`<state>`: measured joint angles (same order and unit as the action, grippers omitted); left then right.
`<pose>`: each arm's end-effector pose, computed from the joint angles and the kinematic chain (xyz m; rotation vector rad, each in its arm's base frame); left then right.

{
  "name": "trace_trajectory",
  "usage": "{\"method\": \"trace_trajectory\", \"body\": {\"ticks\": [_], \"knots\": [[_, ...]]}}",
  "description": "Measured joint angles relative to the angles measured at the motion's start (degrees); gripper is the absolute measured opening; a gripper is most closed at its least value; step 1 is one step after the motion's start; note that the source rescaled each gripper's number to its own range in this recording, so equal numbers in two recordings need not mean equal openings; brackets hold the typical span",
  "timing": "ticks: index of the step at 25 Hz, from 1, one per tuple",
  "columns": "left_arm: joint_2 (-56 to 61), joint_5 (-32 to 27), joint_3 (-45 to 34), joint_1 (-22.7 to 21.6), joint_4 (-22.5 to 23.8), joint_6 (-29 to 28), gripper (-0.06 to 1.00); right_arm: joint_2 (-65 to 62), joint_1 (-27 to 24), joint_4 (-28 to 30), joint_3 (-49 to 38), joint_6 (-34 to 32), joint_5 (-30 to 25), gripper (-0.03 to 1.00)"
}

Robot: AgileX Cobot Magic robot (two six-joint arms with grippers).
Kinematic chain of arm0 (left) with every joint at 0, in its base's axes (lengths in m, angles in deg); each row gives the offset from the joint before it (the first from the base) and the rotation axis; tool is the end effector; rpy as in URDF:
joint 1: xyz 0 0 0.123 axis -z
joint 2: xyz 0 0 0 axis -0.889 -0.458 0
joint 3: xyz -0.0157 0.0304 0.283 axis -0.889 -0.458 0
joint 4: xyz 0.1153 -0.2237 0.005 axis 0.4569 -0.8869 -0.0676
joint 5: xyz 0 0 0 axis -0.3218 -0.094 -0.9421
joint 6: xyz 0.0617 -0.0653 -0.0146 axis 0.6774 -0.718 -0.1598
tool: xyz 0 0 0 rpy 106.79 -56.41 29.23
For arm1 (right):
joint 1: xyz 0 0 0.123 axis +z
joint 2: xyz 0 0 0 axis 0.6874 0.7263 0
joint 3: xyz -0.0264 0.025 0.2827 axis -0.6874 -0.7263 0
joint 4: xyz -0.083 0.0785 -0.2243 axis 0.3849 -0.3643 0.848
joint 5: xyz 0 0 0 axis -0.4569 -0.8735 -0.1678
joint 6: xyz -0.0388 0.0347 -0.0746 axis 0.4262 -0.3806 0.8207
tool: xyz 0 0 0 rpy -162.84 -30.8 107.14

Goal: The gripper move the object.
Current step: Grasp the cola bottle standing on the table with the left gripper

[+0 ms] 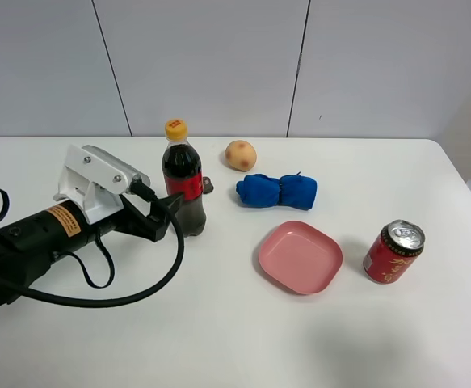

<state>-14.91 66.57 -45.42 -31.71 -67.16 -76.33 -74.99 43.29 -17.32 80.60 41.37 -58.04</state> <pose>0.2176 -0.1361 0.1662 0.5408 1.7627 -0.4135 -0.0051 -0.0015 0.2762 0.0399 2.0491 -0.0031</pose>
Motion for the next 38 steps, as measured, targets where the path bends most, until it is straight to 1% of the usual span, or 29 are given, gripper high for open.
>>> {"method": "trace_trajectory", "body": {"ticks": [8,15,28,38], "knots": [[-4.5,5.2,0.0,0.0,0.7,-0.5,1.0,0.0,0.0,0.0,0.0,0.0,0.0,1.0],[-7.1,7.3,0.2,0.0,0.8,-0.7,1.0,0.0,0.0,0.0,0.0,0.0,0.0,1.0],[-9.4,8.1,4.5,0.0,2.1,-1.1,1.0,0.0,0.0,0.0,0.0,0.0,0.0,1.0],[-9.5,6.7,8.1,0.0,3.6,-1.1,1.0,0.0,0.0,0.0,0.0,0.0,0.0,1.0]]}}
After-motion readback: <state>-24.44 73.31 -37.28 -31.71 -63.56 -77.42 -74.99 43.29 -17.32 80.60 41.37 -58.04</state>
